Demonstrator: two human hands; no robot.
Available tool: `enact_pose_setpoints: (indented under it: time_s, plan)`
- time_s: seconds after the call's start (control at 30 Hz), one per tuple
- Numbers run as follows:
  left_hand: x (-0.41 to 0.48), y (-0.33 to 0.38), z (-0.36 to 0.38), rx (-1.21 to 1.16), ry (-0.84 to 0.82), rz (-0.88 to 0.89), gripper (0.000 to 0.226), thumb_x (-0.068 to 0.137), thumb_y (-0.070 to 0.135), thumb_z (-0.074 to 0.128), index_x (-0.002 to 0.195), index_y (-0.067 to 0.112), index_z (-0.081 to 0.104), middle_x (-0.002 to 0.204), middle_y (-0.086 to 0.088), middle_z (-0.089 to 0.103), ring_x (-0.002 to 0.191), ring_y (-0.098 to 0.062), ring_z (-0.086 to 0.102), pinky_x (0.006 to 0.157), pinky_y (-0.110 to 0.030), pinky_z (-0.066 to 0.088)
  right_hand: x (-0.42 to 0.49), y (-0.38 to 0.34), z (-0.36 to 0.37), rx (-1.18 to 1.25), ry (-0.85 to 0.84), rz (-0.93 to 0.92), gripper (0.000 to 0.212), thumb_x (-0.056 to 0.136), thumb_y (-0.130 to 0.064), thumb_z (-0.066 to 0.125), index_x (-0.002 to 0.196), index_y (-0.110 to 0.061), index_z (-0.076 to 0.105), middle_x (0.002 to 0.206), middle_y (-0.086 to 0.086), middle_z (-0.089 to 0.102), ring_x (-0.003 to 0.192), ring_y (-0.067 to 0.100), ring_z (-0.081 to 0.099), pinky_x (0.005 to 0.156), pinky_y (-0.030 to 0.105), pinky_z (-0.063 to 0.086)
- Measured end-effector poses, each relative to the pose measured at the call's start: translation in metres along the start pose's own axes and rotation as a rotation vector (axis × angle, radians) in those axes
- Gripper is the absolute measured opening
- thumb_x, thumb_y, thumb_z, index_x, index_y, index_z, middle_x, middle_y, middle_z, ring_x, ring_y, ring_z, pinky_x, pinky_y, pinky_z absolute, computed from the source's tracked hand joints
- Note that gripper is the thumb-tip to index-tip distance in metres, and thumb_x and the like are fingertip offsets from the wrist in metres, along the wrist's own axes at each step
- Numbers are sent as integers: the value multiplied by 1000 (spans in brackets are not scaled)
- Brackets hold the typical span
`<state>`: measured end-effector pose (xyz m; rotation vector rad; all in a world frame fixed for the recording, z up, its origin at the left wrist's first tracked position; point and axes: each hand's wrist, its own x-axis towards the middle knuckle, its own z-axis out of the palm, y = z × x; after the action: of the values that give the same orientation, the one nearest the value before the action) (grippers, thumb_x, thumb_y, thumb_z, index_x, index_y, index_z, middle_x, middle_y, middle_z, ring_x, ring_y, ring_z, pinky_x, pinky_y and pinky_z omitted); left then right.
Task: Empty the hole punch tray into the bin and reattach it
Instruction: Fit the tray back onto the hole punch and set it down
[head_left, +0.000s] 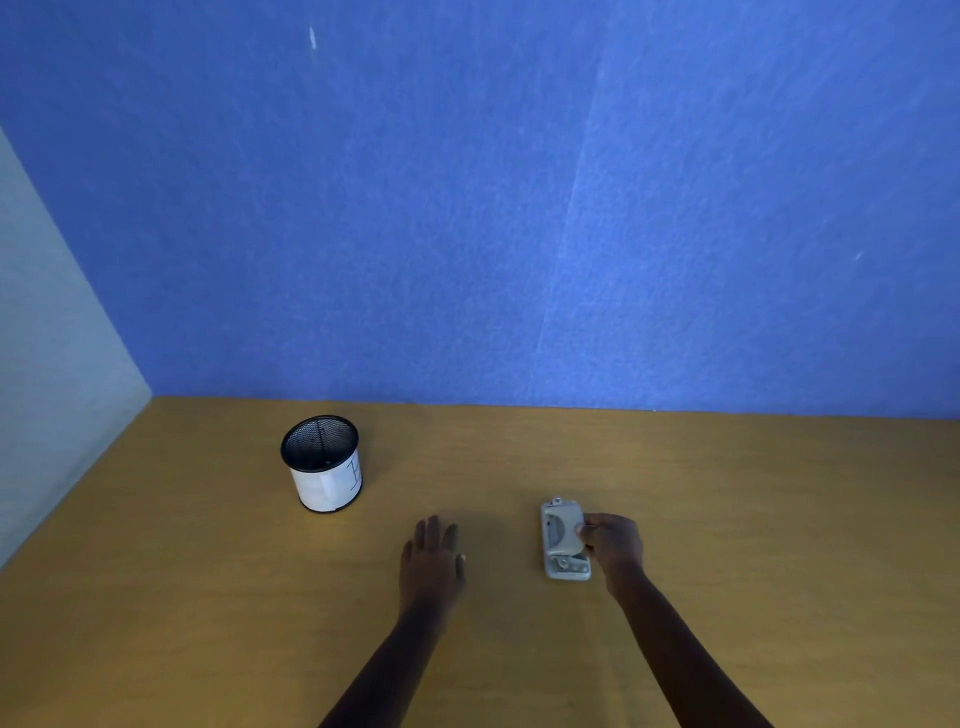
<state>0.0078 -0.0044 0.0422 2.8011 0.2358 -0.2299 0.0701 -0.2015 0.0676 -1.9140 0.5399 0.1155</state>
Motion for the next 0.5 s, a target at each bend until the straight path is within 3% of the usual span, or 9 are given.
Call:
enact_pose_setpoints:
  time_s: [0.07,0.13,0.17,0.23,0.37,0.5]
  plan:
    - [-1,-7,5,15,68,6,49,92,25,37,138,8,43,150,-19,34,139,-33,33,109,-42,34,2,2,1,-17,1,4,23,79,6,58,99,10,70,76,16,61,62,23,52,59,29,40]
    - [2,-16,12,5,27,39,46,74,28,48,107,6,70,118,-22,66,106,-37,65,79,-47,54,4,5,0,-17,2,15,24,80,5,59,101,9,69,76,15,61,70,25,55,67,33,43]
    - [4,-22,17,3,12,36,46,69,31,47,99,8,74,107,-18,72,95,-34,70,69,-46,56,4,6,0,-14,2,20,24,80,5,59,102,9,69,76,15,61,72,26,56,69,33,44]
    - [7,-28,26,20,26,52,51,68,37,40,104,13,69,101,-10,75,89,-27,73,63,-40,58,4,7,0,-13,8,25,24,81,4,59,102,8,69,78,15,62,73,26,57,71,33,45]
    - [2,-30,26,78,107,113,53,70,40,37,115,14,48,106,-7,74,95,-26,72,67,-41,58,2,4,-2,-64,-5,18,27,82,1,58,105,7,68,83,16,64,77,25,58,70,30,43]
    - [3,-31,26,28,157,84,52,74,40,37,117,13,46,111,-9,73,112,-29,54,69,-45,57,-8,1,4,-256,60,-144,37,87,-6,53,123,3,56,119,23,62,106,33,58,82,33,45]
